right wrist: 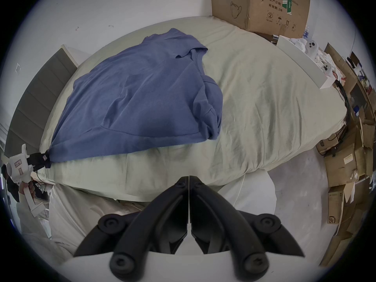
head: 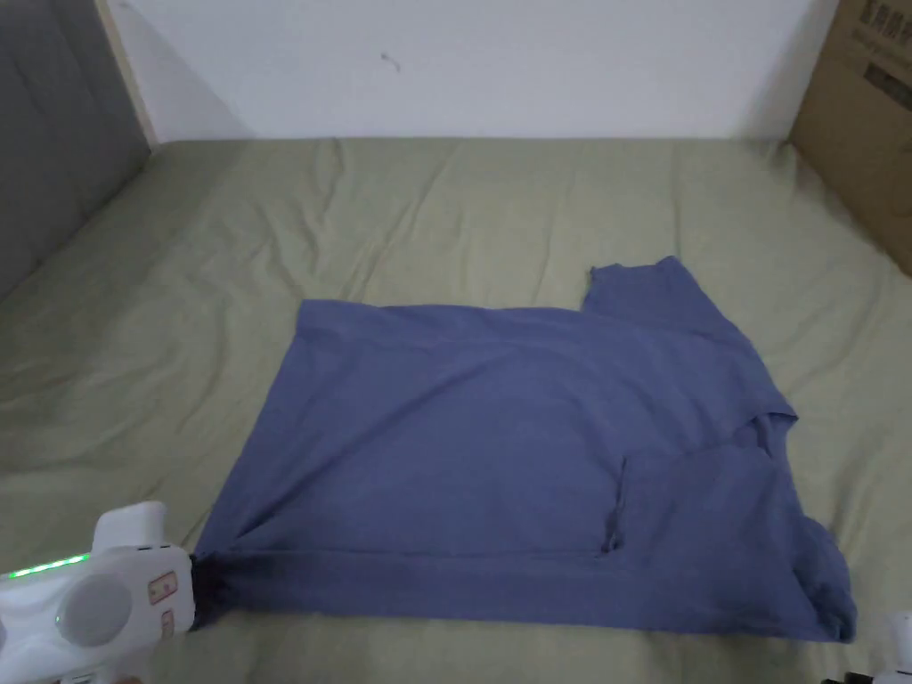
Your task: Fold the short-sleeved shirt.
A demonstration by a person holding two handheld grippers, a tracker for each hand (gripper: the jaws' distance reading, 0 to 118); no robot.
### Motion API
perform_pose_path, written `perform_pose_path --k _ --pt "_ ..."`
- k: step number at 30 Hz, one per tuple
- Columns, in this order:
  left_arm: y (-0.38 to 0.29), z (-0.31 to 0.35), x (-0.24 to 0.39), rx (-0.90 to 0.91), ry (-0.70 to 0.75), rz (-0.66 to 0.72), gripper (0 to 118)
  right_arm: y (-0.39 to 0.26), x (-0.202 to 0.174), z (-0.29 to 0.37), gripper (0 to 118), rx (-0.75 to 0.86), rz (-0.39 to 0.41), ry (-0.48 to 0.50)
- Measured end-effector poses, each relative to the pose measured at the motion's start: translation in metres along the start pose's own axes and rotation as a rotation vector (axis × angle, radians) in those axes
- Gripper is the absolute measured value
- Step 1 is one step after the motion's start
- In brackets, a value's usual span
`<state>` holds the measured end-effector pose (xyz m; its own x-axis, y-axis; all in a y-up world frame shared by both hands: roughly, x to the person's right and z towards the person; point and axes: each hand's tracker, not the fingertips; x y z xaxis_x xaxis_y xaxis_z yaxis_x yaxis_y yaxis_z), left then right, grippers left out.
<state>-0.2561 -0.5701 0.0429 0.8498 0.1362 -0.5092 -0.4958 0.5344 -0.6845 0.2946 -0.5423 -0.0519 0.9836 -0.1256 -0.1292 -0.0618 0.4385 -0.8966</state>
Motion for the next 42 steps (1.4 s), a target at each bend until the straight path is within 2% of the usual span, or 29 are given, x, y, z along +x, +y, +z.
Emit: perform_pose_path --k 6,7,8,10,11,14,16,17,18,19,21,22,25,29,32,35,37,39,40,42 --pt "0.002 0.017 -0.001 0.039 -0.008 0.009 2 0.011 0.0 0.004 1 0.033 0.02 0.008" --pt "0.003 0.017 -0.005 0.035 -0.006 0.007 2 0.016 0.001 0.004 8 0.062 0.018 0.003" --pt "0.003 0.018 -0.004 0.035 -0.004 0.002 2 0.023 0.003 0.004 28 0.074 0.016 -0.004" --pt "0.004 0.019 0.001 0.034 -0.002 -0.014 2 0.036 0.006 -0.002 86 0.08 0.022 -0.003" --pt "0.003 0.019 0.001 0.033 0.005 -0.026 2 0.041 0.007 -0.009 87 0.083 0.024 -0.005" --pt "0.005 0.018 0.007 0.029 0.018 -0.053 2 0.057 0.01 -0.029 87 0.069 0.056 -0.068" --pt "0.004 0.018 0.005 0.029 0.021 -0.059 2 0.06 0.011 -0.042 83 0.036 0.108 -0.059" --pt "0.005 0.018 0.005 0.028 0.021 -0.06 2 0.06 0.01 -0.049 69 0.002 0.127 -0.042" --pt "0.005 0.019 0.005 0.026 0.021 -0.059 2 0.058 0.009 -0.055 40 -0.026 0.143 -0.037" --pt "0.004 0.019 0.003 0.026 0.02 -0.058 2 0.056 0.005 -0.059 23 -0.052 0.164 -0.041" --pt "0.005 0.019 0.002 0.021 0.018 -0.054 2 0.051 0.0 -0.067 22 -0.041 0.184 -0.054" --pt "0.005 0.019 0.002 0.018 0.018 -0.053 2 0.053 -0.003 -0.066 13 -0.042 0.198 -0.071" --pt "0.007 0.019 0.001 0.011 0.02 -0.058 2 0.06 -0.003 -0.045 8 0.013 0.128 -0.035" --pt "0.017 0.031 0.004 0.024 0.017 -0.078 2 0.07 -0.006 -0.017 8 0.027 0.161 -0.031" --pt "0.033 0.045 0.011 0.053 0.017 -0.105 2 0.088 -0.007 0.0 8 0.052 0.135 0.007" --pt "0.06 0.046 0.022 0.078 0.019 -0.148 2 0.12 -0.004 0.006 8 0.072 0.052 0.06" --pt "0.083 0.038 0.029 0.086 0.025 -0.178 2 0.146 -0.002 0.0 8 0.078 -0.006 0.059" --pt "0.107 0.02 0.034 0.075 0.024 -0.178 2 0.176 0.001 -0.018 8 0.028 -0.058 0.073" --pt "0.118 0.008 0.037 0.057 0.013 -0.18 2 0.19 0.001 -0.028 8 0.011 -0.112 0.07" --pt "0.139 -0.016 0.045 0.017 0.014 -0.19 2 0.217 -0.001 -0.054 8 -0.042 -0.135 0.071"
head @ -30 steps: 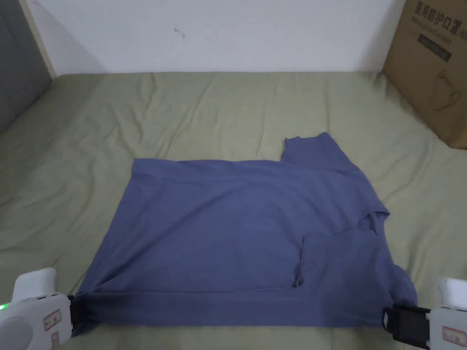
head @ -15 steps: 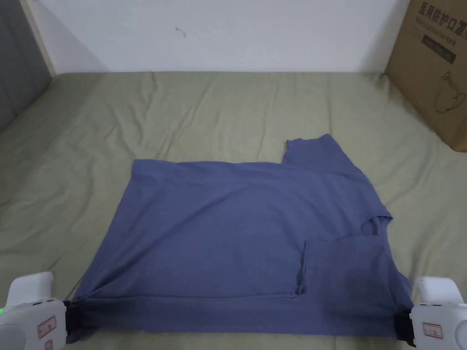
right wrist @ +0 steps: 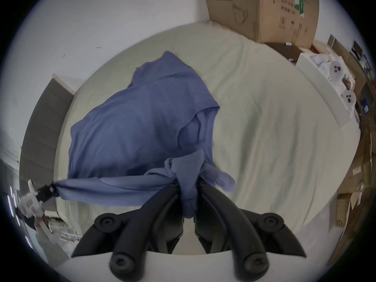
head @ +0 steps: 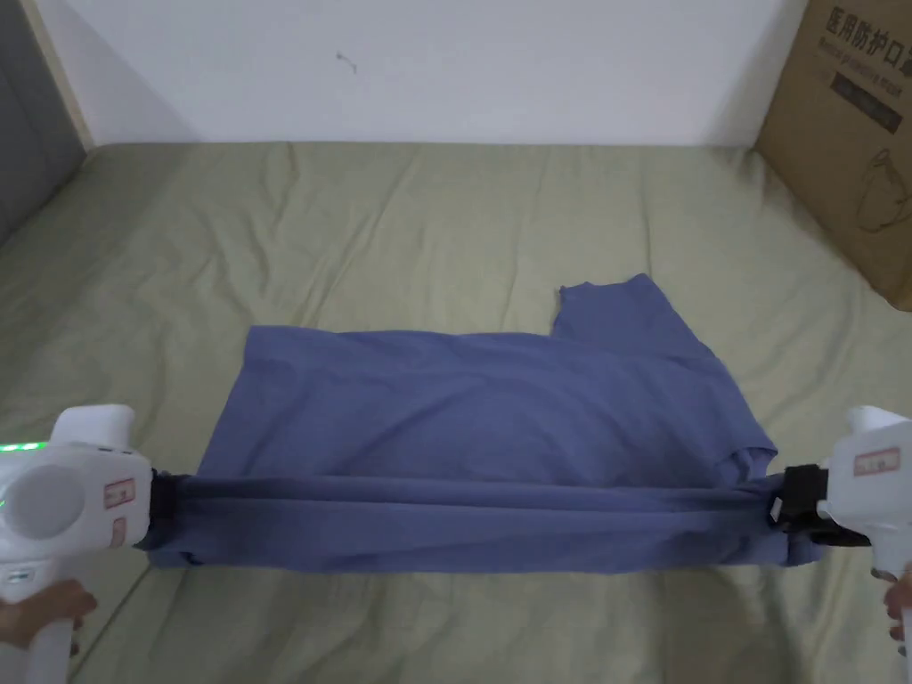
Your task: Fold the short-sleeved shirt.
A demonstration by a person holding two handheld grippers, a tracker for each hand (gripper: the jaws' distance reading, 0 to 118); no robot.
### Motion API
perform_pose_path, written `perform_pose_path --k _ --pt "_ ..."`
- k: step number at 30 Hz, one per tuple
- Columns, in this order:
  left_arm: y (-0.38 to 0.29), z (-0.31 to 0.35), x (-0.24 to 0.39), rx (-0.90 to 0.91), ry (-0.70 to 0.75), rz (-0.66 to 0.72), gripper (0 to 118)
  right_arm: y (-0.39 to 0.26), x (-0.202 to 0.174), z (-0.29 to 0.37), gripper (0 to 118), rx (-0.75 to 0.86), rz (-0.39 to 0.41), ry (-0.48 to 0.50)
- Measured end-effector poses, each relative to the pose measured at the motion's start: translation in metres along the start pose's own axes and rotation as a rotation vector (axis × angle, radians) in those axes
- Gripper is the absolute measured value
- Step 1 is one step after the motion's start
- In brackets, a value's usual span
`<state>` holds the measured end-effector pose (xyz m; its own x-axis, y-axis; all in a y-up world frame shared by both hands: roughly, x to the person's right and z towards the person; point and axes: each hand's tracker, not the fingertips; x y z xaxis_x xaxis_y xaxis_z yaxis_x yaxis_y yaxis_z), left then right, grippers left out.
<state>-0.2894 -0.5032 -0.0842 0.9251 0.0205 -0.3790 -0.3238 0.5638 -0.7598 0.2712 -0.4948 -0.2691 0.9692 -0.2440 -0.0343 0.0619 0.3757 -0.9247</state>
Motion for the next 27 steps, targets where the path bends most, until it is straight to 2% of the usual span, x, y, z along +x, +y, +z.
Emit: perform_pose_path --k 1,3,4,5,6,7,8,9,12,15,16,17,18,19,20,21,22,24,27 --pt "0.008 -0.011 0.003 -0.006 0.007 -0.002 2 0.012 -0.003 -0.012 8 -0.004 -0.022 -0.023" --pt "0.022 -0.033 0.01 -0.03 0.007 -0.017 3 0.029 -0.012 -0.035 9 -0.029 0.005 -0.047" --pt "0.027 -0.042 0.012 -0.037 0.018 -0.024 13 0.033 -0.014 -0.044 22 -0.04 -0.001 -0.051" --pt "0.027 -0.049 0.013 -0.044 0.027 -0.038 33 0.037 -0.016 -0.051 47 -0.071 0.01 -0.051" --pt "0.028 -0.054 0.013 -0.056 0.042 -0.041 59 0.038 -0.018 -0.055 76 -0.087 0.021 -0.072" --pt "0.028 -0.059 0.011 -0.072 0.064 -0.041 83 0.038 -0.019 -0.056 95 -0.08 0.034 -0.11" --pt "0.029 -0.062 0.007 -0.09 0.074 -0.039 86 0.038 -0.019 -0.055 95 -0.071 0.064 -0.131" --pt "0.027 -0.059 0.002 -0.088 0.072 -0.023 84 0.037 -0.018 -0.05 95 -0.051 0.073 -0.134" --pt "0.017 -0.038 -0.014 -0.048 0.029 0.054 85 0.029 -0.011 -0.024 95 -0.017 0.085 -0.101" --pt "-0.006 -0.006 -0.029 -0.02 0.035 0.068 85 0.007 -0.001 0.01 95 0.047 0.087 -0.072" --pt "-0.017 0.004 -0.032 -0.009 0.038 0.071 83 -0.004 0.003 0.02 95 0.062 0.087 -0.067" --pt "-0.032 0.018 -0.035 0.007 0.044 0.08 75 -0.018 0.006 0.03 94 0.078 0.083 -0.07" --pt "-0.045 0.027 -0.037 0.029 0.045 0.1 60 -0.03 0.01 0.035 92 0.089 0.079 -0.066" --pt "-0.061 0.034 -0.037 0.033 0.044 0.11 29 -0.045 0.013 0.04 83 0.088 0.082 -0.059" --pt "-0.077 0.038 -0.038 0.028 0.038 0.116 5 -0.061 0.015 0.045 39 0.089 0.083 -0.055" --pt "-0.091 0.04 -0.036 0.011 0.031 0.12 1 -0.073 0.016 0.042 9 0.085 0.079 -0.061" --pt "-0.104 0.041 -0.034 -0.009 0.018 0.121 0 -0.084 0.018 0.036 7 0.05 0.058 -0.1" --pt "-0.124 0.039 -0.031 -0.017 0.002 0.148 0 -0.105 0.019 0.029 6 -0.017 0.095 -0.087" --pt "-0.126 0.018 -0.032 -0.049 -0.02 0.179 0 -0.123 0.016 0.015 3 -0.037 0.09 -0.096"
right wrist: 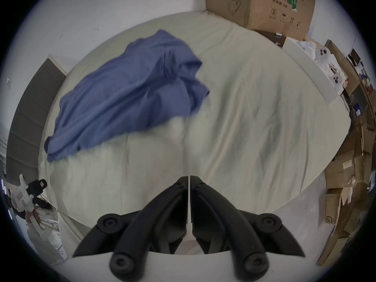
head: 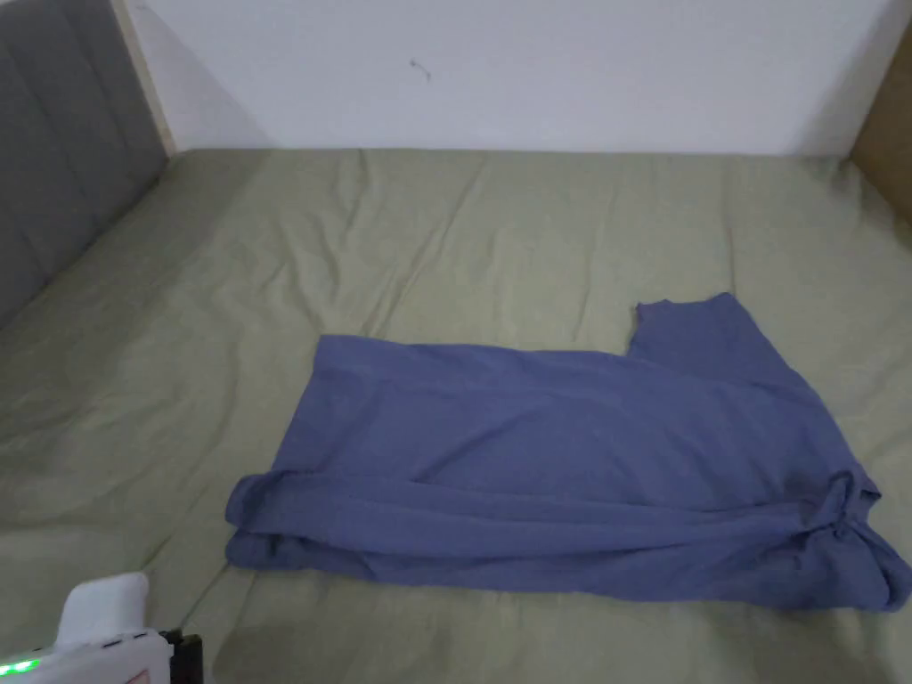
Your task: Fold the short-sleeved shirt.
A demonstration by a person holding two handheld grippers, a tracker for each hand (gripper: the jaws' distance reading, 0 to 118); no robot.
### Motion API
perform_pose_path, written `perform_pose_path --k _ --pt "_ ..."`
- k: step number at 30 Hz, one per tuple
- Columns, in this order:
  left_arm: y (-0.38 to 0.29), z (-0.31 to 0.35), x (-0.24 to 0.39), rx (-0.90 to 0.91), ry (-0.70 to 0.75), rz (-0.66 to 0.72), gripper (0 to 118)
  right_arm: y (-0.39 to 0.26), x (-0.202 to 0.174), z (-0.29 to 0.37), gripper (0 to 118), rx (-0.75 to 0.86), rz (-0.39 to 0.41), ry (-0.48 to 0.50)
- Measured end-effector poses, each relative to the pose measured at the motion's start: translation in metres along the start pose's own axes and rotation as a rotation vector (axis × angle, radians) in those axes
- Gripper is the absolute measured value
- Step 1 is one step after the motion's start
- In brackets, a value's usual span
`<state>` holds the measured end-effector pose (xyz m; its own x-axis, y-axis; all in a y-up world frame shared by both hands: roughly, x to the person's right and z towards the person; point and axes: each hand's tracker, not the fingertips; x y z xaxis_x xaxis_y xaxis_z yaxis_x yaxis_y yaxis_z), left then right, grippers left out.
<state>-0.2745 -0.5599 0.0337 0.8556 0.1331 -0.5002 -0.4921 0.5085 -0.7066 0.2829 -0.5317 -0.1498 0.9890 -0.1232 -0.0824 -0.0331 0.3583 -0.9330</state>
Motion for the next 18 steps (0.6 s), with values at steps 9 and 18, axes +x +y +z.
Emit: perform_pose_path --k 9,18 --pt "0.072 -0.057 0.017 0.056 -0.004 0.029 78 0.007 -0.015 0.001 3 0.015 0.012 0.021" --pt "0.077 -0.068 0.014 0.042 0.016 -0.052 3 0.017 -0.007 -0.02 3 -0.014 -0.018 0.036"
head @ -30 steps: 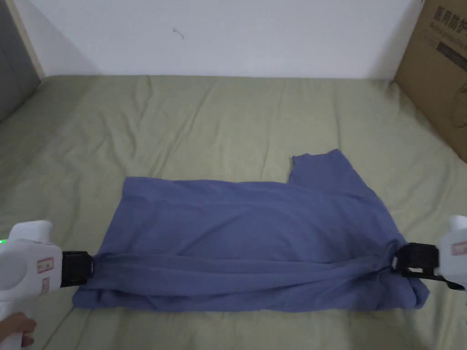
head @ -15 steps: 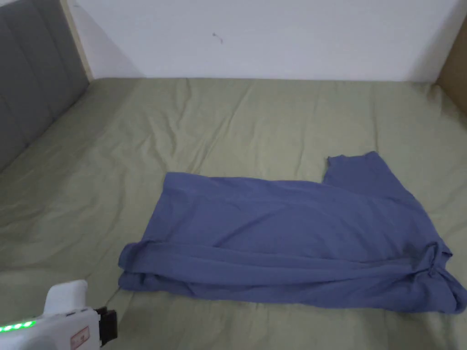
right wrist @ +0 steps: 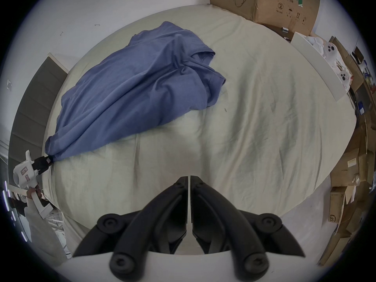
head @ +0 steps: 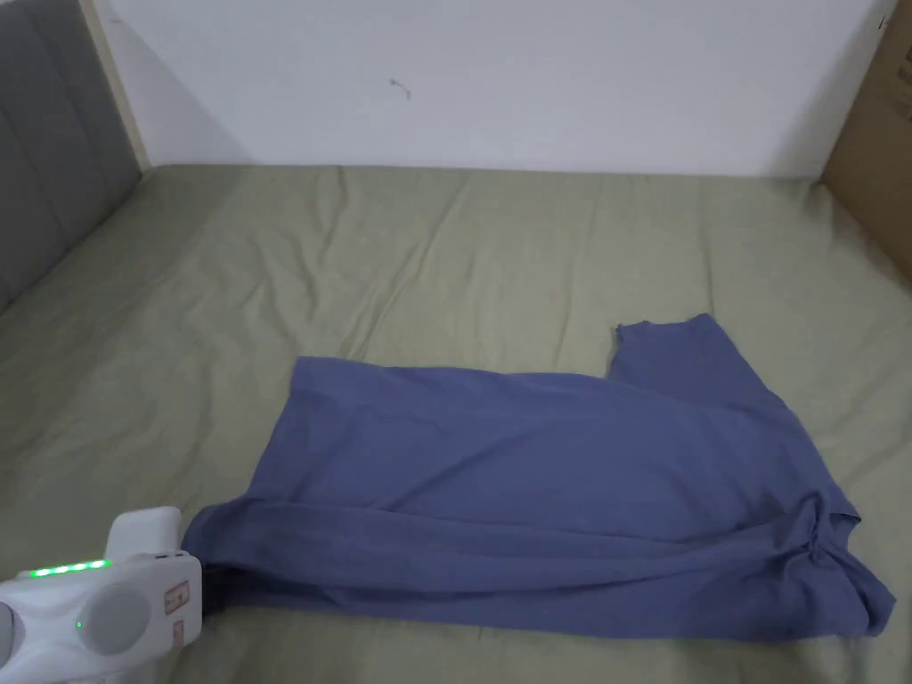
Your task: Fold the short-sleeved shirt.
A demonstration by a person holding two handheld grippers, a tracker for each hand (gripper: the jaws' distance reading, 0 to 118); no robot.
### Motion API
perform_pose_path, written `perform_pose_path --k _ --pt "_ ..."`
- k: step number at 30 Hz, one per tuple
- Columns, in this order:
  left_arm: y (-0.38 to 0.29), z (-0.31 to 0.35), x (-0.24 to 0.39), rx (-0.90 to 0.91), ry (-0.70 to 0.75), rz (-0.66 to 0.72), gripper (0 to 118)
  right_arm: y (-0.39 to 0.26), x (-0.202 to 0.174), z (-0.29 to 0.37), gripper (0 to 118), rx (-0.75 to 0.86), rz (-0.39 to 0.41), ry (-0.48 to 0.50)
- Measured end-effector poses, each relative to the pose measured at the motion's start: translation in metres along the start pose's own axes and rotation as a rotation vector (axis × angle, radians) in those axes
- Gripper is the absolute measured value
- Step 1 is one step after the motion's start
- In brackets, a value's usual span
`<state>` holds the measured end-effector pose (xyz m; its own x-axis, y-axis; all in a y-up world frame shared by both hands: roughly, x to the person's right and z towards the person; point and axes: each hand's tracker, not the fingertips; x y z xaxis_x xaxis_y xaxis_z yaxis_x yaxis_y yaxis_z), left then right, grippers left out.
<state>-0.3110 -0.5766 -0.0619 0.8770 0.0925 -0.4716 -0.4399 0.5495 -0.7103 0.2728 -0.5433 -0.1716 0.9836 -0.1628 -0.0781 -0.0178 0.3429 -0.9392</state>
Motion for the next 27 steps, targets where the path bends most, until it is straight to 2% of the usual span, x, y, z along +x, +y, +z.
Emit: perform_pose_path --k 2,3,5,6,7,9,11,12,13,15,16,17,18,19,20,24,27 --pt "0.004 0.001 0.001 -0.026 -0.004 -0.008 3 0.007 0.002 -0.002 9 0.003 -0.006 0.007" --pt "0.005 0.003 0.004 -0.022 0.0 -0.026 3 0.012 0.004 -0.002 20 0.005 -0.008 0.006" --pt "0.009 0.013 0.008 -0.009 0.003 -0.05 3 0.026 0.009 -0.005 66 0.034 -0.02 -0.014" --pt "0.011 0.016 0.009 -0.001 0.002 -0.056 3 0.034 0.012 -0.008 81 0.044 -0.02 -0.026" --pt "0.012 0.019 0.009 0.006 -0.005 -0.058 3 0.045 0.014 -0.011 83 0.059 -0.023 -0.063" --pt "0.017 0.025 0.008 0.012 -0.031 -0.046 3 0.062 0.016 -0.022 83 0.074 -0.002 -0.092" --pt "0.021 0.025 0.009 0.011 -0.031 -0.043 3 0.08 0.019 -0.044 83 0.056 0.003 -0.079" --pt "0.021 0.03 0.012 0.01 -0.032 -0.043 3 0.086 0.018 -0.053 82 0.018 -0.019 -0.097" --pt "0.022 0.03 0.013 0.01 -0.032 -0.043 3 0.088 0.012 -0.059 80 -0.019 -0.018 -0.093" --pt "0.023 0.029 0.015 -0.005 -0.029 -0.044 3 0.088 0.001 -0.066 68 0.025 0.016 -0.068" --pt "0.022 0.031 0.016 -0.008 -0.027 -0.046 3 0.088 -0.006 -0.069 64 0.025 0.067 -0.095" --pt "0.022 0.03 0.017 -0.01 -0.026 -0.049 3 0.088 -0.009 -0.074 55 0.011 0.11 -0.141" --pt "0.023 0.029 0.018 -0.015 -0.024 -0.051 3 0.087 -0.011 -0.072 46 0.03 0.113 -0.139" --pt "0.023 0.028 0.019 -0.022 -0.021 -0.052 3 0.086 -0.011 -0.067 26 0.034 0.115 -0.124" --pt "0.023 0.029 0.019 -0.023 -0.019 -0.051 3 0.087 -0.011 -0.063 13 0.032 0.135 -0.102" --pt "0.026 0.035 0.018 -0.033 -0.027 -0.054 3 0.09 -0.006 -0.044 10 0.048 0.105 -0.083" --pt "0.03 0.049 0.012 -0.054 -0.054 -0.045 3 0.091 0.002 -0.017 9 0.071 0.048 -0.003"
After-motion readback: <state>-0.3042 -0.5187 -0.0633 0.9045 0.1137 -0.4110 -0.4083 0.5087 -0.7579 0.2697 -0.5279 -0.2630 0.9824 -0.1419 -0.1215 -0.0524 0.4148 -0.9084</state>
